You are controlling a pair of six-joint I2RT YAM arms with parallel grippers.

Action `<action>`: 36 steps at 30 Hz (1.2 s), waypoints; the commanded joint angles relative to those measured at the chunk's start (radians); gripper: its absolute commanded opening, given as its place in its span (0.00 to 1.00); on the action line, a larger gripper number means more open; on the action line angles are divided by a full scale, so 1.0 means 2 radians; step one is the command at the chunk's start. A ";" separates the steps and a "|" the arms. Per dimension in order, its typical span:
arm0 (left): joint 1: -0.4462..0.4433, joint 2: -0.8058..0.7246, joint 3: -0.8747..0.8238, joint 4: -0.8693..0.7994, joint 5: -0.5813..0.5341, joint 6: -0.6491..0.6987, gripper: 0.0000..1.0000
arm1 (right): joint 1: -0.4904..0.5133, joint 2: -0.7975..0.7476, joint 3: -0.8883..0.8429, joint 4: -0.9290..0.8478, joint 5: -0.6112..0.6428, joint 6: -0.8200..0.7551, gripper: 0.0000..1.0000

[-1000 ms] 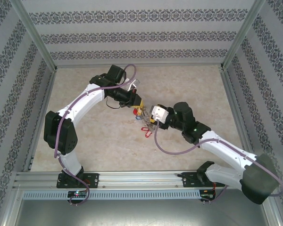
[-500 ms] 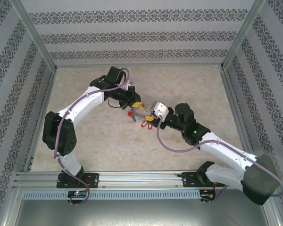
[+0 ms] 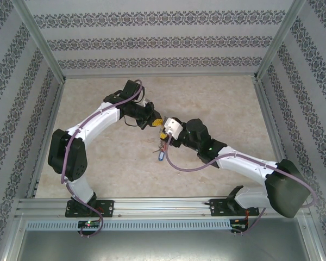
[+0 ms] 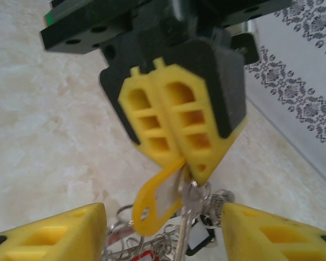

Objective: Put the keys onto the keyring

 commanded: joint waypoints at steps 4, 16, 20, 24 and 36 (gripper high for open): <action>0.000 -0.026 -0.007 0.026 0.005 -0.016 0.00 | 0.003 0.010 0.022 0.015 0.011 -0.017 0.35; 0.000 -0.029 -0.012 0.037 0.011 -0.018 0.00 | 0.002 0.021 0.024 -0.009 0.052 -0.067 0.27; 0.000 -0.029 -0.012 0.035 0.010 -0.014 0.00 | 0.002 0.014 0.022 -0.012 0.047 -0.070 0.12; 0.000 -0.028 -0.010 0.036 0.011 -0.011 0.00 | 0.001 0.005 0.025 -0.021 0.034 -0.071 0.01; 0.028 -0.052 -0.003 0.022 -0.022 0.036 0.60 | -0.047 -0.021 0.153 -0.254 -0.051 -0.064 0.00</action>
